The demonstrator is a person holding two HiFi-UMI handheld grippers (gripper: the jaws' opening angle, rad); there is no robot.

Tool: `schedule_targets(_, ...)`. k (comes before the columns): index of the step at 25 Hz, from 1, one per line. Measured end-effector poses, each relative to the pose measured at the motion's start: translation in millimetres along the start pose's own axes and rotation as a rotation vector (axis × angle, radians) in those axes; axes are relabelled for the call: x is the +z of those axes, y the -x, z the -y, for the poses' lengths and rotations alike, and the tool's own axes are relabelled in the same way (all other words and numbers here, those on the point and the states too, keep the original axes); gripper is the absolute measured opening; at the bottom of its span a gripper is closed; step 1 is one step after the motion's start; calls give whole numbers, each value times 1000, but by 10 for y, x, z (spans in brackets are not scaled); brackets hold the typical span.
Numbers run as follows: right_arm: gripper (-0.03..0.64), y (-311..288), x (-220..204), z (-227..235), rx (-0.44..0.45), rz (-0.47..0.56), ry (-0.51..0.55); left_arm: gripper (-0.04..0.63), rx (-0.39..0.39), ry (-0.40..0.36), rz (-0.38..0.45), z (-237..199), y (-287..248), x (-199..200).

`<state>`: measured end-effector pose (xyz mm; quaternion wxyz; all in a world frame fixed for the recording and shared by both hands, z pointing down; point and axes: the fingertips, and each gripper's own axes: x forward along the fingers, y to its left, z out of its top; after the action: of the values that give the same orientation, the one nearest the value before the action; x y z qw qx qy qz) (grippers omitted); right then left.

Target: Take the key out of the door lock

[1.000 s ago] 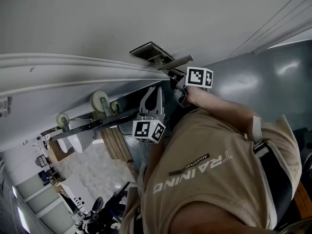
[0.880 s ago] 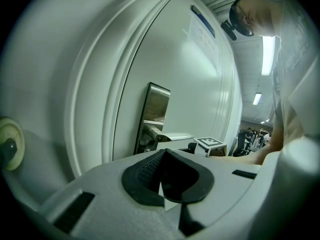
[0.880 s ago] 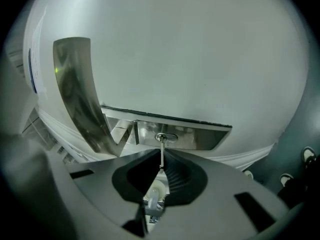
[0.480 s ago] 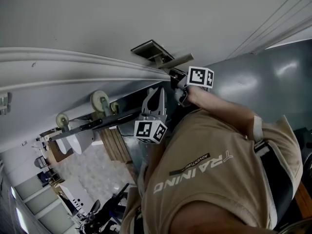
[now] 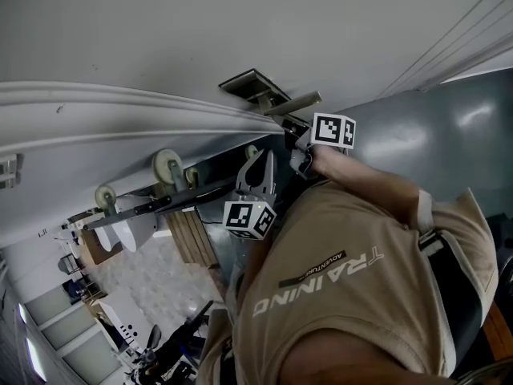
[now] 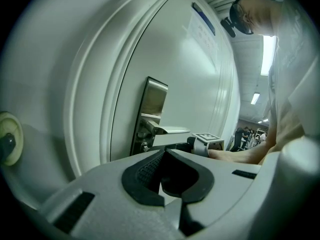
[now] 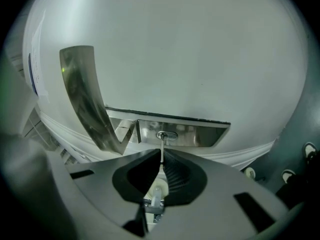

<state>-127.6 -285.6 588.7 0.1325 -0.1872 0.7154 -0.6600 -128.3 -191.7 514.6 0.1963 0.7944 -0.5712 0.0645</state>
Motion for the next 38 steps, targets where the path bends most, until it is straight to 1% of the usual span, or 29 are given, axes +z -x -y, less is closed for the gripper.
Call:
schedule_targets(7,18,28,-41,6,3,-13,-14,9,7,39,17,-84,-46,49)
schedule_targets(11,18,40,-60,2,-1,-19,1,9,-4,39,7,-83,-90,27)
schedule_targets(17,18,60,-69,4,4,-32,-6,9,-7,40,4,-51,-91,22)
schedule_targets(21,18,168,-194,2,2,-40,-22,9,4,47,-3,-62,-45,-15)
schedule_targets(23,18,190,-196,10,7,-39,-12,9,6,49,-3,-88,-33,-32)
schedule_targets(26,18,194,-187,5,14,-35,3,9,-4,49,-1,-98,-10,-61)
schedule_targets(29,18,229,-274,2,3,-38,3,9,-20,49,1,-76,45,-94)
schedule_targets(34,18,283,-411,-81,-20,-34,61,9,-57,34,20,-67,183,-40)
schedule_targets(38,18,351,-540,-144,-68,-13,131,9,-74,0,23,-120,412,5)
